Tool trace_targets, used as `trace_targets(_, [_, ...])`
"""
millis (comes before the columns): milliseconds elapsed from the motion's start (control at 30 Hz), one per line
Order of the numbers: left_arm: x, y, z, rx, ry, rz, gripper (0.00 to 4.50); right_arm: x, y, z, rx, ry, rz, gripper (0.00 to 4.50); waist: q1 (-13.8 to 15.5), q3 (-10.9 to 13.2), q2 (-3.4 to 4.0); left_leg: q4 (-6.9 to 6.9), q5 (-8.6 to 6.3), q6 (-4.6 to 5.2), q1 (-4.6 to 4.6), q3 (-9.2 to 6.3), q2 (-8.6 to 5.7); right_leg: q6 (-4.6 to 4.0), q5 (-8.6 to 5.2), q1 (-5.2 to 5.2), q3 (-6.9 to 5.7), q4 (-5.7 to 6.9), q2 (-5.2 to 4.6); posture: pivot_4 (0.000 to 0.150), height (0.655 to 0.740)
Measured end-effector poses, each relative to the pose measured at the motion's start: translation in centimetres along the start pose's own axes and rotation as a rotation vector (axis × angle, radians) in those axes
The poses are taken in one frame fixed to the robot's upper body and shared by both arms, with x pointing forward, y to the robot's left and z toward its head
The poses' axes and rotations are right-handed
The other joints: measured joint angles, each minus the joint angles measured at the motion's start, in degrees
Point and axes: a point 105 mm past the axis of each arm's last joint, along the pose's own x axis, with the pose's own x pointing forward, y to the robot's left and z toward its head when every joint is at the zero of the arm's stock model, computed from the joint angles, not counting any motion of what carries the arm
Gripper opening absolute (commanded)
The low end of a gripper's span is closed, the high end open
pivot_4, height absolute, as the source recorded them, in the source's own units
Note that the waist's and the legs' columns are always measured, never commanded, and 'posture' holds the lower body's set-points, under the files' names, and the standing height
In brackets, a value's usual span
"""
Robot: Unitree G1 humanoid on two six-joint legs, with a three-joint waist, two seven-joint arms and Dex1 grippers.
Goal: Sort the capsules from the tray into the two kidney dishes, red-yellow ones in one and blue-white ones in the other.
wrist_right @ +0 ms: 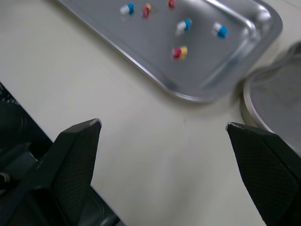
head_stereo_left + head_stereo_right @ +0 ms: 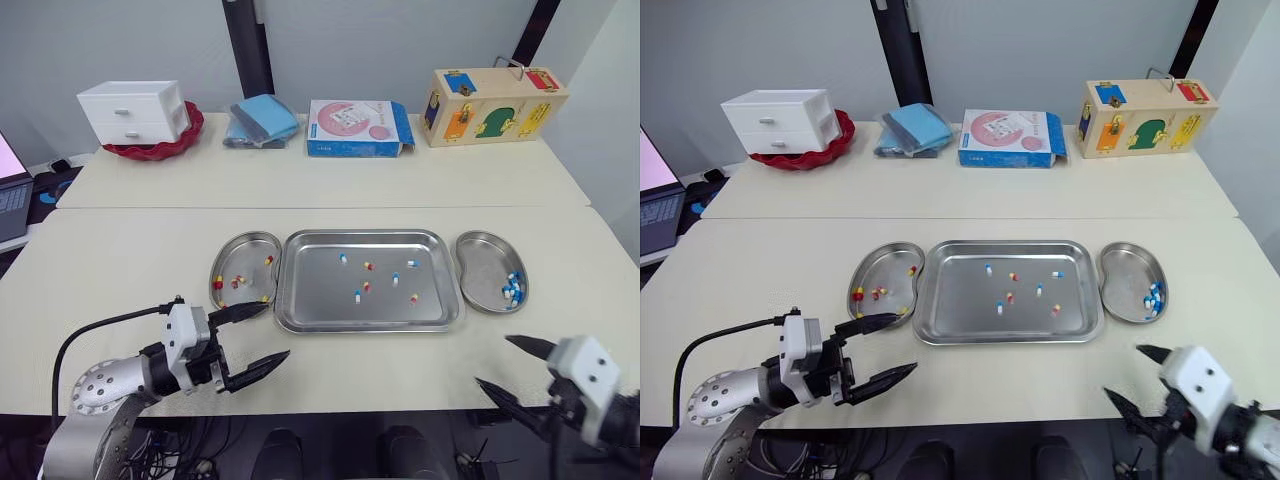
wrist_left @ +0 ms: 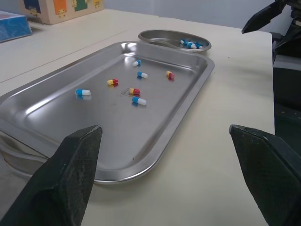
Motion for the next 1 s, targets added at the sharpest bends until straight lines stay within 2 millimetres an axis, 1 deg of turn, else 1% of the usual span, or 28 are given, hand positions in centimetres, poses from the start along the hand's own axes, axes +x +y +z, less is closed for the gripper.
trace_targets(133, [0.6,0.0,0.2,0.009,-0.016,-0.01,4.47,4.4,0.3,3.2,0.043,-0.105,-0.003,4.5,-0.12,-0.01,-0.06,-0.02,0.0,0.0,-0.03,-0.02,-0.01,0.0,0.01,-0.03,0.01,0.01,0.0,0.15,0.7078])
trace_targets(233, [0.8,0.0,0.1,0.014,-0.013,-0.009,4.5,6.9,0.8,4.3,0.051,-0.102,0.021,3.91,-0.06,-0.01,-0.06,-0.03,0.0,0.0,-0.08,-0.04,-0.01,-0.01,0.0,-0.09,-0.02,0.0,0.01,0.15,0.7078])
trace_targets(267, [0.8,0.0,0.1,0.015,-0.01,-0.005,4.5,7.9,0.9,4.7,0.052,-0.097,0.029,3.63,0.0,-0.01,-0.06,-0.03,0.0,0.0,-0.11,-0.06,-0.01,-0.01,0.0,-0.11,-0.05,-0.01,0.01,0.15,0.7078])
trace_targets(333, [0.9,0.0,0.1,0.014,-0.009,-0.005,4.5,9.7,1.2,5.2,0.058,-0.086,0.051,2.85,-0.06,0.0,-0.05,-0.02,0.0,0.0,-0.13,-0.08,-0.01,-0.01,0.01,-0.14,-0.05,0.01,0.01,0.15,0.7078])
trace_targets(367, [1.1,-0.1,0.1,0.014,-0.011,-0.007,4.5,10.4,1.3,5.6,0.059,-0.079,0.064,2.58,-0.05,0.0,-0.04,-0.02,0.0,0.0,-0.15,-0.08,-0.01,-0.01,0.01,-0.16,-0.05,0.02,0.01,0.15,0.7078])
trace_targets(467, [1.2,-0.2,-0.1,0.01,-0.01,-0.009,4.5,12.2,1.8,6.6,0.054,-0.061,0.09,2.58,-0.04,0.0,-0.04,-0.03,0.0,0.01,-0.2,-0.11,0.0,-0.01,0.01,-0.23,-0.08,0.03,0.02,0.15,0.7078])
trace_targets(533, [1.2,-0.1,0.0,0.011,-0.012,-0.001,4.5,13.8,1.9,7.2,0.055,-0.038,0.094,2.58,-0.15,0.0,-0.03,-0.03,0.01,0.01,-0.2,-0.12,0.0,-0.01,0.01,-0.25,-0.08,0.06,0.02,0.15,0.7078])
trace_targets(633, [1.2,-0.2,-0.1,0.011,-0.012,0.003,4.5,14.9,2.1,6.9,0.072,0.004,0.096,2.58,-0.04,0.01,-0.03,-0.04,0.0,0.01,-0.29,-0.15,-0.01,-0.01,0.01,-0.29,-0.12,0.06,0.02,0.15,0.7078])
trace_targets(700, [1.2,-0.2,-0.1,0.015,-0.014,0.004,4.5,15.5,2.1,6.5,0.09,0.034,0.092,2.58,-0.01,0.01,-0.03,-0.04,0.0,0.01,-0.32,-0.15,0.0,-0.01,0.01,-0.32,-0.13,0.06,0.02,0.15,0.7078])
trace_targets(900, [1.2,-0.2,-0.1,0.02,-0.012,0.005,4.5,16.1,2.4,5.3,0.106,0.102,0.094,2.58,-0.13,0.02,0.0,-0.04,0.0,0.02,-0.3,-0.15,0.0,-0.01,0.01,-0.33,-0.13,0.08,0.02,0.15,0.7078])
trace_targets(1000, [1.2,-0.3,-0.1,0.02,-0.013,0.005,4.5,16.4,2.5,5.1,0.116,0.112,0.099,2.58,-0.14,0.02,0.0,-0.04,0.0,0.02,-0.31,-0.15,0.0,-0.01,0.01,-0.33,-0.13,0.08,0.02,0.15,0.7078])
